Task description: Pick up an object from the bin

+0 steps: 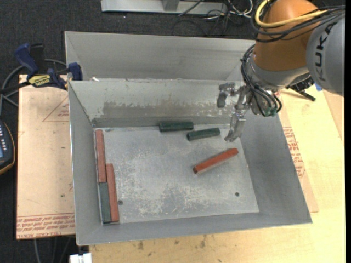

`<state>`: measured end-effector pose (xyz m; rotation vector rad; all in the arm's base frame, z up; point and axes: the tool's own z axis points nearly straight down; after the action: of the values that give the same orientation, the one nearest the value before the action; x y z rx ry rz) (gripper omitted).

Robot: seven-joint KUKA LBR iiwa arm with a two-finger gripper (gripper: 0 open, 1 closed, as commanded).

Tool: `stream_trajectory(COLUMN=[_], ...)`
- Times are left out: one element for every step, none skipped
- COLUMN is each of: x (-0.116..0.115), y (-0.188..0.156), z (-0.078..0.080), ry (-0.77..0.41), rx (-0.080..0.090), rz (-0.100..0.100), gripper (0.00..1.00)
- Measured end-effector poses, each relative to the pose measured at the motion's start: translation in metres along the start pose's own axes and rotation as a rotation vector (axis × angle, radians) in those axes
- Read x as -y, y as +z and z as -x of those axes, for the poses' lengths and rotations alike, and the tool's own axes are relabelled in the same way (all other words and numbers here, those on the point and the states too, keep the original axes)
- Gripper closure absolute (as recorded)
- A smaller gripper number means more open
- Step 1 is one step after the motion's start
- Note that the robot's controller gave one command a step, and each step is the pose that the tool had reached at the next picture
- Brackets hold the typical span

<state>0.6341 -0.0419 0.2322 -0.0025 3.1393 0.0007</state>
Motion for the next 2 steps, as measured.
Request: stream_trajectory(x=[0.113,0.030], y=[0.132,0.162], z=[-0.042,0.006], ry=[-0.072,-0.188], rx=[-0.009,0.006], rz=[0.000,0.002], gripper=[0.00,0.00])
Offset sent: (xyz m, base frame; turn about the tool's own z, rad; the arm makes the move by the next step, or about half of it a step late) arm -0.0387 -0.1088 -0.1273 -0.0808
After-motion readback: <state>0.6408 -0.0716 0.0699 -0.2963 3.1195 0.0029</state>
